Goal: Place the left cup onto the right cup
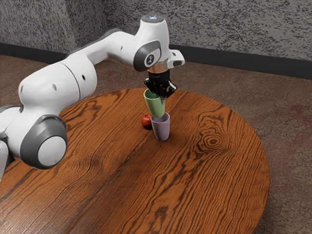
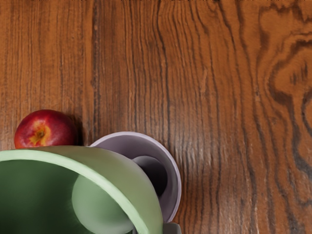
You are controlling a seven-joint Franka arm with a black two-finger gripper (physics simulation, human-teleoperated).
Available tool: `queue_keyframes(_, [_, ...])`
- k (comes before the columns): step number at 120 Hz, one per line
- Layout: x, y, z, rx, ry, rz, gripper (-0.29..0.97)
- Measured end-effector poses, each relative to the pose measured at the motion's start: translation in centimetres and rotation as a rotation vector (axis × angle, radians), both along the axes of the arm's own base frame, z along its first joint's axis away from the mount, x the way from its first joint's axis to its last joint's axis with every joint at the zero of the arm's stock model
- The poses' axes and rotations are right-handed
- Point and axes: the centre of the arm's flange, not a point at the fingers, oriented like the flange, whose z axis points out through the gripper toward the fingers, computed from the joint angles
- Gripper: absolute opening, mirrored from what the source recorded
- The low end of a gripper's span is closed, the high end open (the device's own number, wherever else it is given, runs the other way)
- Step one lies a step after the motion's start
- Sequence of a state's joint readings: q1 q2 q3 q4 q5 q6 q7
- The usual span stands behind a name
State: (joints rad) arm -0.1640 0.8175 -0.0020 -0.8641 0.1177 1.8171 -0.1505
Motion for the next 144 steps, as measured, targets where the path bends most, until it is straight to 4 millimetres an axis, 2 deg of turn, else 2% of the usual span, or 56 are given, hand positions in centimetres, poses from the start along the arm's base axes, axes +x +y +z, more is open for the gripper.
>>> queue_keyframes(11, [0.5,0.8,-0.7,0.000,-0.014,-0.014,-0.10])
queue_keyframes(35, [0.9,0.4,-1.0,-0.004,-0.040,-0.057,-0.10])
queue_keyframes(67, [0.5,0.4,0.4,-0.015,-0.046,-0.084,-0.10])
queue_keyframes(144, [0.2,1.1,-2.0,-0.059,0.037,-0.090,-0.11])
